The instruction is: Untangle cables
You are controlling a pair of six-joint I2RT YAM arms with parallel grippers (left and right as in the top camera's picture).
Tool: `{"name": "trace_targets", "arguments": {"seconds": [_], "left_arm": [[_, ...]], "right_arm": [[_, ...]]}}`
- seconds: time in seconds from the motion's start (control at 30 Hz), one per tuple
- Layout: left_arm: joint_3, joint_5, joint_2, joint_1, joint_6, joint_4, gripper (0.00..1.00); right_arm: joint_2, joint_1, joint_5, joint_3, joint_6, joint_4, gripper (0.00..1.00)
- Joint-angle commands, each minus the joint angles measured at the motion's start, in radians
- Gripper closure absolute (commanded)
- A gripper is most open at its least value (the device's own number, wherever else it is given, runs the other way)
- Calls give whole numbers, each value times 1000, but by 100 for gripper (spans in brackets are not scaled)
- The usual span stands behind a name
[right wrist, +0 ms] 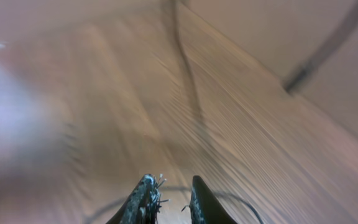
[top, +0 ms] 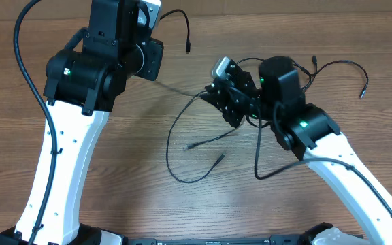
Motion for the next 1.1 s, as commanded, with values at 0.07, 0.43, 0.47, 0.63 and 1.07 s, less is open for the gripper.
{"name": "trace_targets", "arguments": {"seconds": [0.07,0.43,0.47,0.63,1.07], "left_arm": [[18,69,-14,5,-3,-5,96],[18,300,-14,3,-89,-36,96],[18,336,-14,3,-103,-39,96],[19,428,-14,3,-164,-33,96],[53,528,-16,3,-509,-38,96]], "right_arm": [[-40,-10,-186,13,-27,7,82],[-39,-10,-140,13,12,2,8],[-37,-10,-132,13,12,6,8],[-17,-10,-126,13,12,39,10],[93,-10,-146,13,40,134,16]]}}
